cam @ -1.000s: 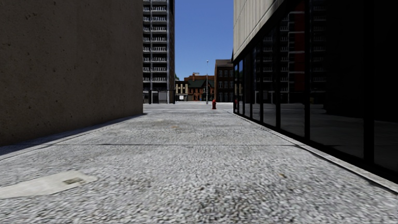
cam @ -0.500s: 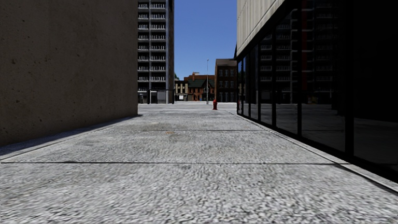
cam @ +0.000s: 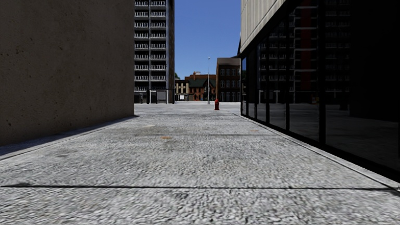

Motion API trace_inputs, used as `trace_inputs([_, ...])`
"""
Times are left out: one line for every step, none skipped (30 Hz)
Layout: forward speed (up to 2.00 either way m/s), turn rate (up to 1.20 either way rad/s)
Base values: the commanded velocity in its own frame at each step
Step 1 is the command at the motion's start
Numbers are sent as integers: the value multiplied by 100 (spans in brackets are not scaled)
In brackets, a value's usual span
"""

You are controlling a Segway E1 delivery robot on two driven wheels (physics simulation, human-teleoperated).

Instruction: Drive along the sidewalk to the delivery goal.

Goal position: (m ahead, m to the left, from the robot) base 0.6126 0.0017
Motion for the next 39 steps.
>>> trace_inputs([40, 0])
trace_inputs([38, 0])
trace_inputs([38, 0])
trace_inputs([36, 0])
trace_inputs([36, 0])
trace_inputs([35, 0])
trace_inputs([34, 0])
trace_inputs([34, 0])
trace_inputs([29, 0])
trace_inputs([13, 0])
trace_inputs([0, 0])
trace_inputs([0, 0])
trace_inputs([0, 0])
trace_inputs([0, 0])
trace_inputs([0, 0])
trace_inputs([0, 0])
trace_inputs([0, 0])
trace_inputs([0, 0])
trace_inputs([0, 0])
trace_inputs([0, 0])
trace_inputs([0, 0])
trace_inputs([0, 0])
trace_inputs([0, 0])
trace_inputs([0, 0])
trace_inputs([0, 0])
trace_inputs([0, 0])
trace_inputs([0, 0])
trace_inputs([0, 0])
trace_inputs([0, 0])
trace_inputs([0, 0])
trace_inputs([0, 0])
trace_inputs([0, 0])
trace_inputs([0, 0])
trace_inputs([0, 0])
trace_inputs([0, 0])
trace_inputs([0, 0])
trace_inputs([0, 0])
trace_inputs([0, 0])
trace_inputs([0, 0])
